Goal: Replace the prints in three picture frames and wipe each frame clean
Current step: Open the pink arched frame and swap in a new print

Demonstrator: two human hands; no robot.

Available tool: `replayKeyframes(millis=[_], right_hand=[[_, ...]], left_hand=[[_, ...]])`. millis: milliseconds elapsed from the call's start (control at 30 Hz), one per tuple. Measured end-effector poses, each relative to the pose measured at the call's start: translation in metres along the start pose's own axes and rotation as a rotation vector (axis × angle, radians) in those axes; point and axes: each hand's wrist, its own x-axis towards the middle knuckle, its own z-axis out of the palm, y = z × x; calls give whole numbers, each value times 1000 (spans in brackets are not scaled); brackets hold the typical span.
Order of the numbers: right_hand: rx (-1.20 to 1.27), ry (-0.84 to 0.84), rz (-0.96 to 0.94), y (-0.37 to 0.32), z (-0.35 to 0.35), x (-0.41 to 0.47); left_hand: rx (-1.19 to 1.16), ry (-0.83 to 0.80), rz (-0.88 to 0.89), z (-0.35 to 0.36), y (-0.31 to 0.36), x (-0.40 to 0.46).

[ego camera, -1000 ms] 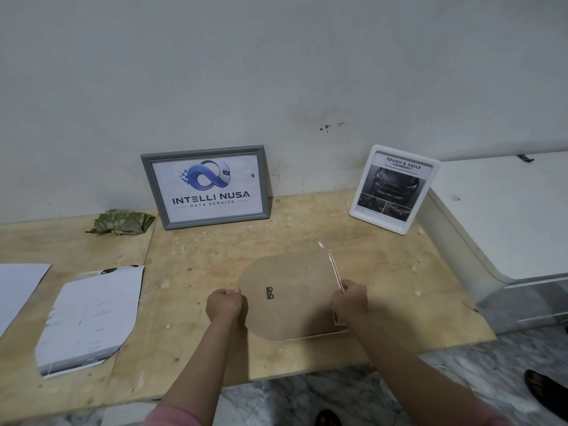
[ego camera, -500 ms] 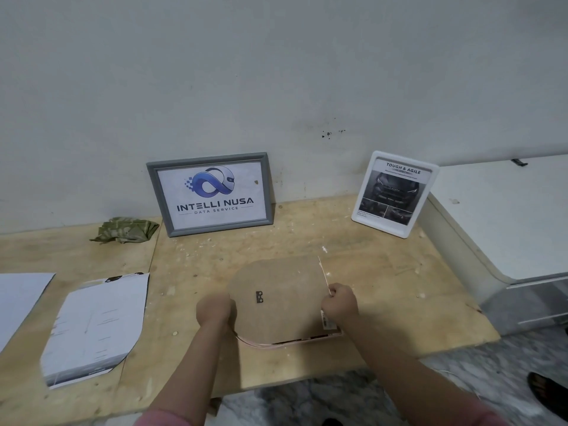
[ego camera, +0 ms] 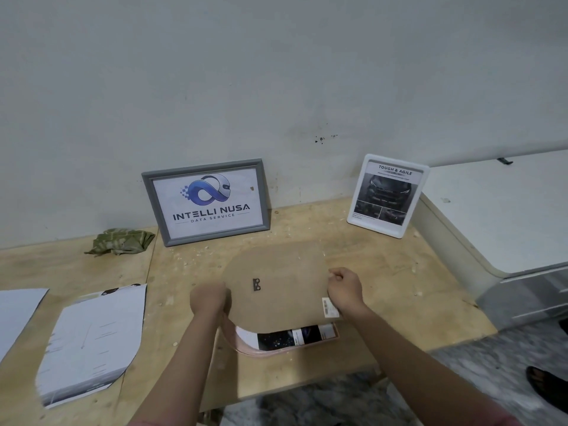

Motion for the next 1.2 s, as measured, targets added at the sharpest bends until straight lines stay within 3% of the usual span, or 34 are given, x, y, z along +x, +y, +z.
replayKeyframes(millis=[267, 467, 767, 1000, 1200], right_hand=[[39, 267, 20, 5, -83, 30], [-114, 211, 75, 41, -152, 55], [-472, 45, -132, 83, -205, 86], [-593, 102, -309, 127, -197, 109], [-686, -5, -261, 123, -193, 104]], left_hand=[[-87, -218, 102, 75, 26, -47], [157, -367, 204, 156, 14, -81], [390, -296, 400, 224, 2, -146], [569, -239, 529, 245, -17, -158], [640, -184, 549, 250, -23, -161]])
